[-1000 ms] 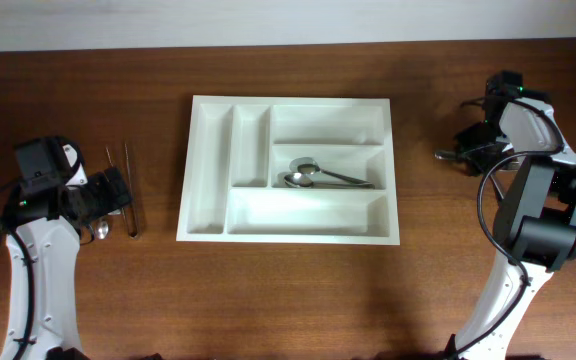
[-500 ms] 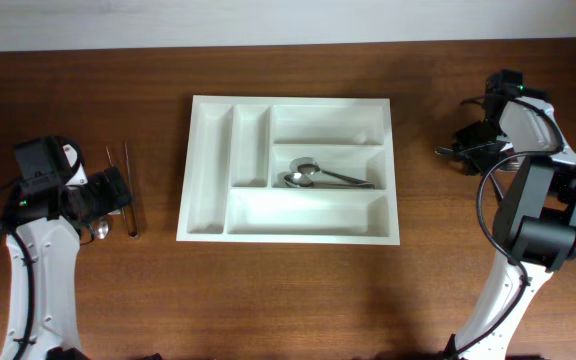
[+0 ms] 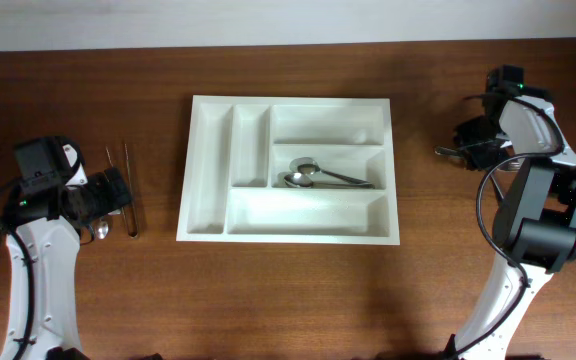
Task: Pack container
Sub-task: 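Grasp a metal fork with the right gripper and lift it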
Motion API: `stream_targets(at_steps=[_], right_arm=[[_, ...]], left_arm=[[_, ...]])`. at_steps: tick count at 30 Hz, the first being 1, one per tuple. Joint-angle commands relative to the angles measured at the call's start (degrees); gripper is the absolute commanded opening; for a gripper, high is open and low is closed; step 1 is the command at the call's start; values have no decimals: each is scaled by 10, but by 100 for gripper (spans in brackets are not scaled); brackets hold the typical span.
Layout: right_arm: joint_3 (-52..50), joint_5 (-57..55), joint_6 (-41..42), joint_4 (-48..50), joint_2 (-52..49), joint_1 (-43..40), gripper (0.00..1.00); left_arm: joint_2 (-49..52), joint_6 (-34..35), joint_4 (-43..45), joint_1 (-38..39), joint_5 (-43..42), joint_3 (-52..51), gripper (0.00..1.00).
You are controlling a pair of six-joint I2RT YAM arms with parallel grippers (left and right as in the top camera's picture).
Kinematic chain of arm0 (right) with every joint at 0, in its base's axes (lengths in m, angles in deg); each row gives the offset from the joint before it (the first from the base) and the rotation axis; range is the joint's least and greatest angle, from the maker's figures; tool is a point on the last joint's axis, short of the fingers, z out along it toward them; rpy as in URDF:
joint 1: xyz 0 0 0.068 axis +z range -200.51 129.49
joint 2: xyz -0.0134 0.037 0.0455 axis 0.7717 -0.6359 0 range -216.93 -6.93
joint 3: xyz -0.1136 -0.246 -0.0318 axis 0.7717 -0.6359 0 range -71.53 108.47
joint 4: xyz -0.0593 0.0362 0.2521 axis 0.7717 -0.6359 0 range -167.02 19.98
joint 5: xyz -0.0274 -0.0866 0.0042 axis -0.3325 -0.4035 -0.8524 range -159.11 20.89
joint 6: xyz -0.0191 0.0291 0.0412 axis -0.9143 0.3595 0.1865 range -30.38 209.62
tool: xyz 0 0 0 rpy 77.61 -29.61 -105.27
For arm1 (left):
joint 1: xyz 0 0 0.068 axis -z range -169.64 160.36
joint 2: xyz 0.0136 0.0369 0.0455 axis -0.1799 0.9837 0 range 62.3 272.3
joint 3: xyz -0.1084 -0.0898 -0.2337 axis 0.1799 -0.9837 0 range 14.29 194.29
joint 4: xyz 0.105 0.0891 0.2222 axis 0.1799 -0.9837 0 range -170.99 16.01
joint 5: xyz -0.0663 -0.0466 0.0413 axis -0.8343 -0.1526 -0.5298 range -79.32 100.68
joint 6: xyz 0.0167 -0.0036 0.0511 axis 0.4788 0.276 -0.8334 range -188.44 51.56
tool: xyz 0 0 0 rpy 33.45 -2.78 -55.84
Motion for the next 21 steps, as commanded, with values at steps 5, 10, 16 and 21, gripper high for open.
stream_targets(at_steps=[5,10,16,21], right_arm=[[13,-7,43,24,23,-1,37],[13,-24,50,25,17,-1,38],[13,-49,52,25,5,-5,38],[13,-49,52,23,-8,-14,37]], left_arm=[[2,-7,2,-3,-6,10,99],[2,-7,2,-3,-6,10,99],[2,-7,2,-3,-6,10,99],[2,-7,2,-3,-6,10,99]])
